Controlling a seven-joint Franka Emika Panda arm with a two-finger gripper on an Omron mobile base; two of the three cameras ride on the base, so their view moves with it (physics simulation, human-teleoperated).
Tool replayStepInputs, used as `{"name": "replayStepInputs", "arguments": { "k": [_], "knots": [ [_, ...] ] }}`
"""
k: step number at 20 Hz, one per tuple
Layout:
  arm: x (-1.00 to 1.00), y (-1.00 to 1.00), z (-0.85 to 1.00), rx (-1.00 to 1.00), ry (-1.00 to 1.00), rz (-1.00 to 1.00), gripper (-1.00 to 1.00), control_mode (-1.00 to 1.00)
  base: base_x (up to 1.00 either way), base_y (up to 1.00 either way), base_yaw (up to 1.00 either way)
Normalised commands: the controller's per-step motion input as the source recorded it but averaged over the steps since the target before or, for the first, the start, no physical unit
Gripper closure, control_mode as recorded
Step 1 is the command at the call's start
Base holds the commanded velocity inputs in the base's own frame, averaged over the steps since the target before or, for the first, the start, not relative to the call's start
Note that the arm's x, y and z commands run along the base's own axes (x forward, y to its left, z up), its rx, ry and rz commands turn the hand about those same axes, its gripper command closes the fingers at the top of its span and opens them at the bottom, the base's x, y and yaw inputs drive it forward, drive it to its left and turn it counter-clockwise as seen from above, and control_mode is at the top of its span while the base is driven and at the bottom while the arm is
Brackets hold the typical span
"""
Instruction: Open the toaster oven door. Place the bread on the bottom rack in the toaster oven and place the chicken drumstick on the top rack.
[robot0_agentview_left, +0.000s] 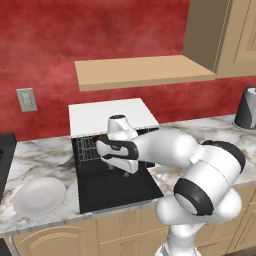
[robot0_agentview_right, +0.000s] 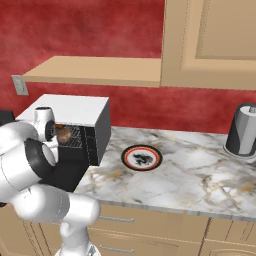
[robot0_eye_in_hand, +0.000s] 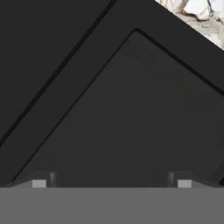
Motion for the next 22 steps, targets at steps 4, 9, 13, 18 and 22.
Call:
{"name": "replayStepInputs", "arguments": {
  "k": [4, 9, 13, 18, 22],
  "knots": [
    [-0.54, -0.13, 0.32, -0.06, -0.02, 0.25, -1.0, -1.0, 0.0, 0.0, 0.0],
    [-0.62, -0.4, 0.28, 0.0, -0.13, 0.29, -1.0, -1.0, 0.0, 0.0, 0.0],
    [-0.6, -0.49, 0.31, 0.0, -0.17, 0.27, -1.0, -1.0, 0.0, 0.0, 0.0],
    [-0.6, -0.5, 0.3, 0.0, -0.22, 0.33, -1.0, -1.0, 0.0, 0.0, 0.0],
    [-0.57, -0.43, 0.36, 0.0, -0.2, 0.33, -1.0, -1.0, 0.0, 0.0, 0.0]
  ]
}}
